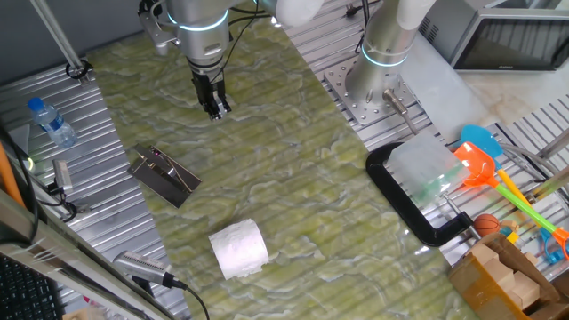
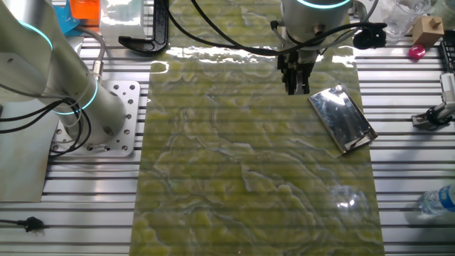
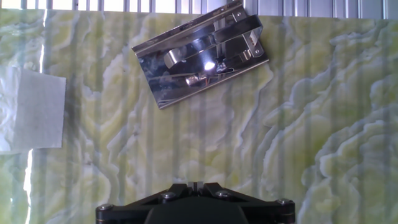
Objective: Put the toilet paper on its holder
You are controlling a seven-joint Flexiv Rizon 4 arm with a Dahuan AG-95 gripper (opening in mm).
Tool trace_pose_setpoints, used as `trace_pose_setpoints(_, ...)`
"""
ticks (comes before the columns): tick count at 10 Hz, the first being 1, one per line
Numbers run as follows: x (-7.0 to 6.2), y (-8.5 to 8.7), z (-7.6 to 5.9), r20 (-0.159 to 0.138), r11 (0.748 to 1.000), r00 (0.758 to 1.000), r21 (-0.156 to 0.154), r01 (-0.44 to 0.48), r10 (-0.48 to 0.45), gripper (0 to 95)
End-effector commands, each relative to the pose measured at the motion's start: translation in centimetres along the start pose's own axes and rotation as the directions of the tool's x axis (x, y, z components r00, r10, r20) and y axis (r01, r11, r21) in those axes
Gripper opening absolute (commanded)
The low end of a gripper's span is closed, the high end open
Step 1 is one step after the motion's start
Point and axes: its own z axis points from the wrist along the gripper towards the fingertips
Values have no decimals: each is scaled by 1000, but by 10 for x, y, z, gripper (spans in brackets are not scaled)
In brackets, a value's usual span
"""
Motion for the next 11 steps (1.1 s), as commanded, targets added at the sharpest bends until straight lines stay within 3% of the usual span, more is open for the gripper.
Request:
trace_pose_setpoints(1,0,0,0,0,1000,1000,1,0,0,0)
trace_pose_setpoints(11,0,0,0,-4,1000,1000,1,-22,22,0)
